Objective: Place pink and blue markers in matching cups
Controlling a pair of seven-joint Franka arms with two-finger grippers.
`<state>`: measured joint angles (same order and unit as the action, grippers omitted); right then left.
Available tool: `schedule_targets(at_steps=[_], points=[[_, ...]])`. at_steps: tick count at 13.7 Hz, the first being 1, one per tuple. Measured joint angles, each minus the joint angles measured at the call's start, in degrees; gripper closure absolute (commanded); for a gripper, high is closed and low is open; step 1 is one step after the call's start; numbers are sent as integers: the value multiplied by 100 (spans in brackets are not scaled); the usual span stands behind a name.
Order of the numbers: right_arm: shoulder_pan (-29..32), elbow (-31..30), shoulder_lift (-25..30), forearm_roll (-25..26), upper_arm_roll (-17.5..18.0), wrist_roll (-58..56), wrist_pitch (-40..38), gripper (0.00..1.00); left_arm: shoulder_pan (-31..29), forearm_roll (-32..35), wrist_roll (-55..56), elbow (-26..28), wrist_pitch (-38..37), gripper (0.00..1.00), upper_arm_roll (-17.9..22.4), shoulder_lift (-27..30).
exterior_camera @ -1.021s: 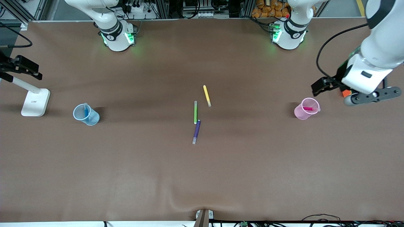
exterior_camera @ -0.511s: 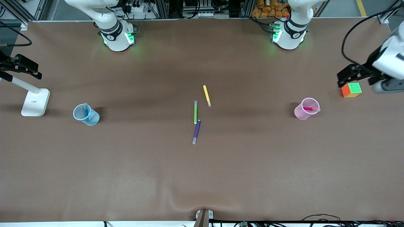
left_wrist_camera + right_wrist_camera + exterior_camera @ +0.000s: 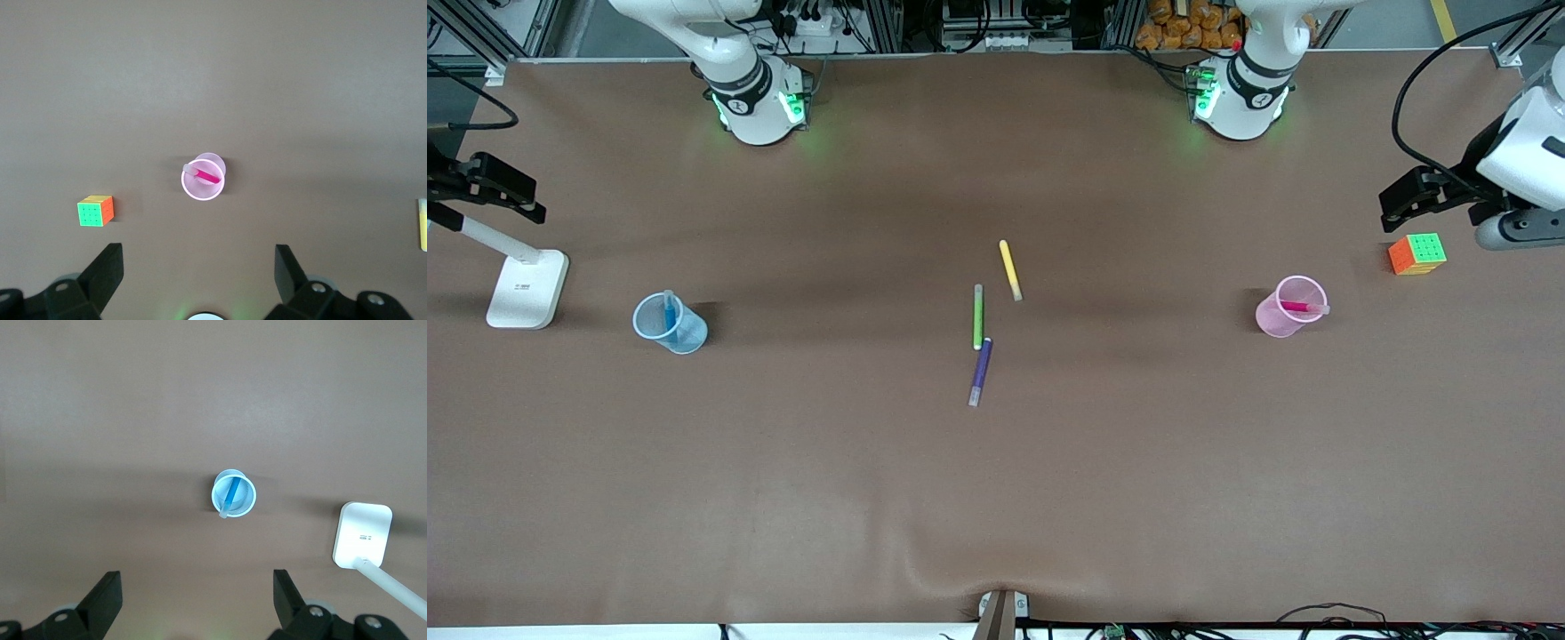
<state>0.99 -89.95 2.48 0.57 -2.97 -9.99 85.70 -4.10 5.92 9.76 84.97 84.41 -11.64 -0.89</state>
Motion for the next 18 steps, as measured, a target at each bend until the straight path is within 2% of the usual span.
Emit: schedule_targets(at_steps=[2,4,8,18], points=[[0,-1,0,24,1,-68,20,0,381,-202,1,232,101,0,563,195],[0,-2,0,26,1,-78,26,0,504,-303,0,710,412,0,798,541],[0,-3,0,0,7,-78,32,0,567,-312,-36,1082,444,0,804,889],[1,-12,0,-159,4,-78,18,0,569,-312,-83,930,426,0,816,795]])
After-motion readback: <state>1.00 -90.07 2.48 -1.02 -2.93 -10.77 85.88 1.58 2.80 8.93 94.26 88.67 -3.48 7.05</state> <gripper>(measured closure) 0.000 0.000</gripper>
